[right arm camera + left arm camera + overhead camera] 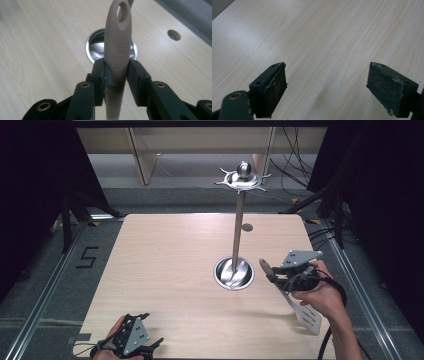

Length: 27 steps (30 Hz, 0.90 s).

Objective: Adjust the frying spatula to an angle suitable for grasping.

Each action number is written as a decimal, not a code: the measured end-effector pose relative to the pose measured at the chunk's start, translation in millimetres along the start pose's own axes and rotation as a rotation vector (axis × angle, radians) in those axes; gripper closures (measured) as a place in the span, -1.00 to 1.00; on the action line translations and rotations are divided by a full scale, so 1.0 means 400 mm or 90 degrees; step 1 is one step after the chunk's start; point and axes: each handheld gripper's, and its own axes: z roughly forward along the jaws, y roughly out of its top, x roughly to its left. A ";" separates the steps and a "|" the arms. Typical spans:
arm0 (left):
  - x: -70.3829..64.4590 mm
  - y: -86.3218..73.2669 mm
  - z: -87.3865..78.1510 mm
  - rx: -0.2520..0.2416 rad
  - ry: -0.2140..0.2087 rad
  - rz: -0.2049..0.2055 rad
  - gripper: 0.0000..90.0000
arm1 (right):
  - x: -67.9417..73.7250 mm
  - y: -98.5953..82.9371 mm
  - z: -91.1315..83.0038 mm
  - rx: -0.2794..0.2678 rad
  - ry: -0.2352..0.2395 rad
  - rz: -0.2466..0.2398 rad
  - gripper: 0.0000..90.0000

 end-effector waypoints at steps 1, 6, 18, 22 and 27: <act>0.000 0.000 0.000 0.000 0.000 0.000 -0.66 | -0.006 -0.002 -0.010 -0.010 -0.001 0.000 0.53; 0.000 0.000 0.002 -0.001 -0.001 0.000 -0.66 | -0.028 -0.010 -0.062 -0.067 -0.008 0.016 0.53; 0.001 -0.002 0.005 0.003 -0.003 -0.002 -0.66 | -0.059 -0.013 -0.146 -0.171 -0.016 0.037 0.54; 0.001 -0.002 0.005 0.003 -0.003 -0.002 -0.66 | -0.063 -0.006 -0.154 -0.187 -0.018 0.036 0.54; 0.005 -0.003 0.003 0.003 0.000 -0.003 -0.66 | -0.074 0.022 -0.165 -0.223 -0.028 0.042 0.54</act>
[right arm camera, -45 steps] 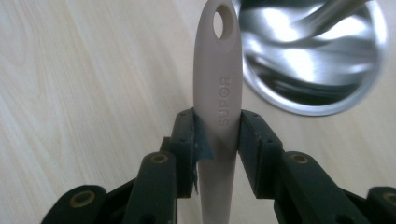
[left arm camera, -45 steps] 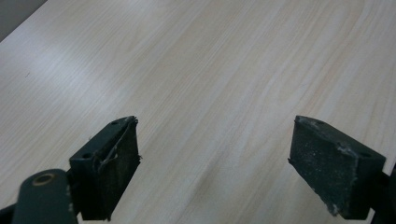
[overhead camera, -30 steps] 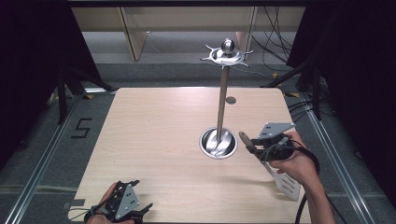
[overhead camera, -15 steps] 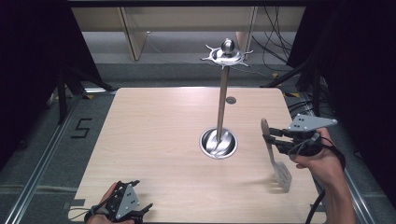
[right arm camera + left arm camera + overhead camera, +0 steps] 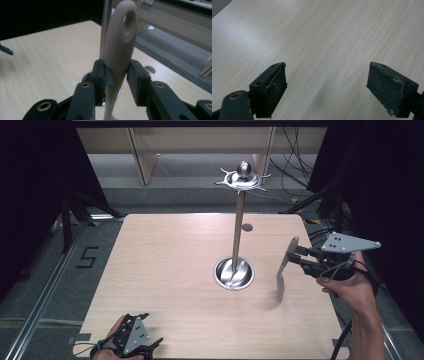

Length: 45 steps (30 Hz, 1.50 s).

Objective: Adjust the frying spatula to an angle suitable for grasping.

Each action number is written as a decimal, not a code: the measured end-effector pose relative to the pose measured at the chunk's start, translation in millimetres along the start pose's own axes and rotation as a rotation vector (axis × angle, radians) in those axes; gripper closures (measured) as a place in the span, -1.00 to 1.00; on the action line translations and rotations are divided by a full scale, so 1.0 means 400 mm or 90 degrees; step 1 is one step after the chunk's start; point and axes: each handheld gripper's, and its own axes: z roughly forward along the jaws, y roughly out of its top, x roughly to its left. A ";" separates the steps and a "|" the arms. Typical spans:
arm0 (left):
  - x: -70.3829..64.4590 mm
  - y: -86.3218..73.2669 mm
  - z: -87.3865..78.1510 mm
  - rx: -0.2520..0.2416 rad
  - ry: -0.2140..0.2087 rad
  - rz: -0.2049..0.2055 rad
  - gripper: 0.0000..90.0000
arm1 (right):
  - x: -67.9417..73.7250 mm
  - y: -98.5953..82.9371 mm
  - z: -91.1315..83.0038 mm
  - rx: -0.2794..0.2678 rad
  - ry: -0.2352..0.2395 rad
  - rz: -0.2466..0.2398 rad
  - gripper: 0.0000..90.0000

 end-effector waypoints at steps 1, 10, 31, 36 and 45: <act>0.000 0.000 0.000 0.000 0.000 0.000 -0.67 | 0.000 0.000 0.000 0.000 0.000 0.000 0.54; -0.001 0.001 -0.001 0.000 0.001 0.004 -0.66 | -0.003 0.056 0.025 -0.023 -0.002 0.012 0.54; -0.002 0.001 -0.002 -0.003 0.000 0.003 -0.66 | -0.003 0.191 0.062 -0.027 -0.007 0.010 0.54; -0.002 0.002 -0.001 -0.004 -0.002 0.003 -0.66 | -0.002 0.207 0.070 -0.023 -0.009 0.008 0.54; -0.002 0.001 -0.001 -0.003 0.001 0.003 -0.66 | 0.000 0.238 0.079 -0.025 -0.037 -0.010 0.54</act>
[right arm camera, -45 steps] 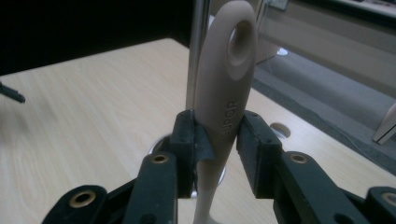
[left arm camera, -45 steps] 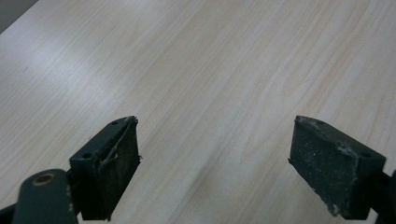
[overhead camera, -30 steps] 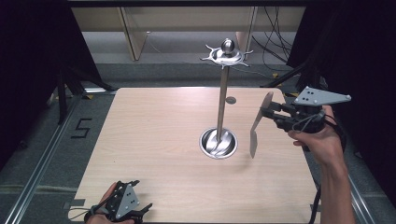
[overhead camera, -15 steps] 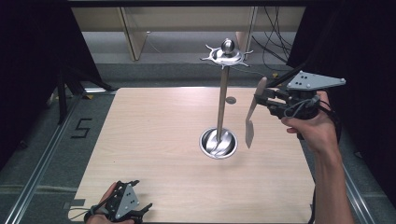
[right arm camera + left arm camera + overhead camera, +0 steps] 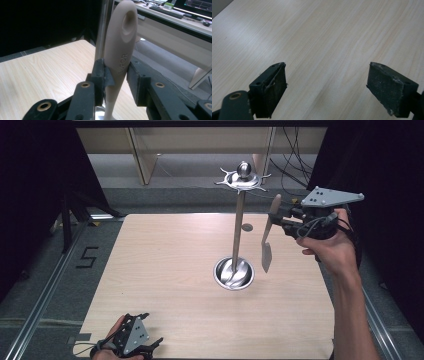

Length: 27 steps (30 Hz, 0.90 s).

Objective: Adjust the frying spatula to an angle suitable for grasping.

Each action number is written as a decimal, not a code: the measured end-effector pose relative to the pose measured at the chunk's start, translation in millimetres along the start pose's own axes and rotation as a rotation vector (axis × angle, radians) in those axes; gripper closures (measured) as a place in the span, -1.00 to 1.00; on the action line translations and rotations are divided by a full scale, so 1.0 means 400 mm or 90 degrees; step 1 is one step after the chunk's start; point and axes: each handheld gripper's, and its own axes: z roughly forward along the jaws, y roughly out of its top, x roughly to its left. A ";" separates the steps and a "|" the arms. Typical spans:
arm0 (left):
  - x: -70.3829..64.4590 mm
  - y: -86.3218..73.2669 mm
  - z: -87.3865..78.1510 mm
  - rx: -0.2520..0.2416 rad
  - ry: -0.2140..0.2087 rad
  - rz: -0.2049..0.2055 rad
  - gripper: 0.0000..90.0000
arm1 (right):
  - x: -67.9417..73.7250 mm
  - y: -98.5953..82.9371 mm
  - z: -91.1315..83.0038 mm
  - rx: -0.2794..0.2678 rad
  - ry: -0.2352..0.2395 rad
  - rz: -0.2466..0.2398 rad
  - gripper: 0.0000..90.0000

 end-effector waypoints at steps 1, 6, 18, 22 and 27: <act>-0.001 0.000 -0.001 -0.002 -0.003 0.000 -0.66 | 0.001 0.008 0.002 0.007 0.005 -0.002 0.54; 0.001 0.000 -0.002 0.001 -0.001 0.002 -0.66 | 0.002 0.022 0.008 0.006 -0.002 -0.004 0.54; 0.000 0.000 0.000 -0.005 -0.006 -0.002 -0.66 | 0.006 0.049 0.025 0.023 -0.004 -0.022 0.54; 0.000 0.000 0.000 -0.005 -0.006 -0.002 -0.66 | 0.014 0.054 0.032 0.025 -0.016 -0.032 0.54; 0.001 0.001 -0.002 -0.003 -0.002 0.001 -0.66 | 0.018 0.060 0.044 0.032 -0.020 -0.032 0.54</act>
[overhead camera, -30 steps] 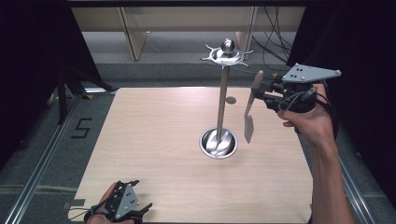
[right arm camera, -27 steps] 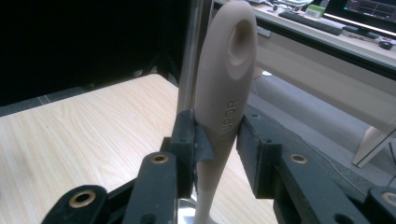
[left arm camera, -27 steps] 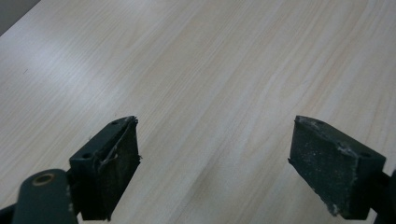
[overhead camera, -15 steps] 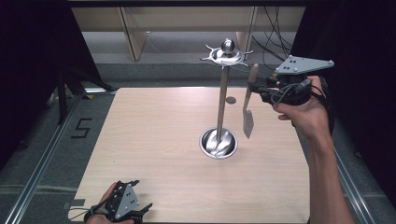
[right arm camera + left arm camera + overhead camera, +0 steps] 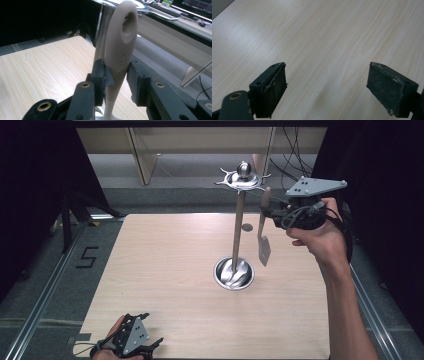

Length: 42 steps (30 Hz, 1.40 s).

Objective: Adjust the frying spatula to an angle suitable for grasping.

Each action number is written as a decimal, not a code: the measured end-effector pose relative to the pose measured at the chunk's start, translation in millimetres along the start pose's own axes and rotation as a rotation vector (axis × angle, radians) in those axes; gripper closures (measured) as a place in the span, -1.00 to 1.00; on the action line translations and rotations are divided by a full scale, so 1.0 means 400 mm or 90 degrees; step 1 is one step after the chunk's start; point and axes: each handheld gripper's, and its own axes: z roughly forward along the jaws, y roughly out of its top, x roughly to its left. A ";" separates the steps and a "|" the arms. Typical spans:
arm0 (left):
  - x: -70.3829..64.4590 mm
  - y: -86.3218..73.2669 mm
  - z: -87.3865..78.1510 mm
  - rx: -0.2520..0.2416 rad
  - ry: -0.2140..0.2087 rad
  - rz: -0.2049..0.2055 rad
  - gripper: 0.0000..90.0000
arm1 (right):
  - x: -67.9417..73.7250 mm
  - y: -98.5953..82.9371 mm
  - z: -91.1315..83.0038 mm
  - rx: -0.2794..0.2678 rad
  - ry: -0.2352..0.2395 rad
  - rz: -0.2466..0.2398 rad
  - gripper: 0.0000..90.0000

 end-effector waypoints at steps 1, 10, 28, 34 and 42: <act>0.000 0.000 0.000 0.000 0.000 0.000 -0.66 | 0.000 0.000 0.000 0.000 0.000 0.000 0.54; -0.001 0.000 0.002 -0.002 -0.004 -0.003 -0.66 | 0.002 0.008 0.007 0.010 -0.001 -0.007 0.53; -0.001 0.001 0.000 0.002 -0.002 0.006 -0.66 | 0.016 -0.012 0.002 -0.021 0.012 0.037 0.49; -0.002 0.000 0.000 0.003 -0.004 0.005 -0.66 | 0.013 -0.019 0.003 -0.035 0.017 0.040 0.48; -0.002 0.001 0.000 0.003 -0.004 0.006 -0.66 | 0.021 -0.028 0.005 -0.035 0.021 0.052 0.46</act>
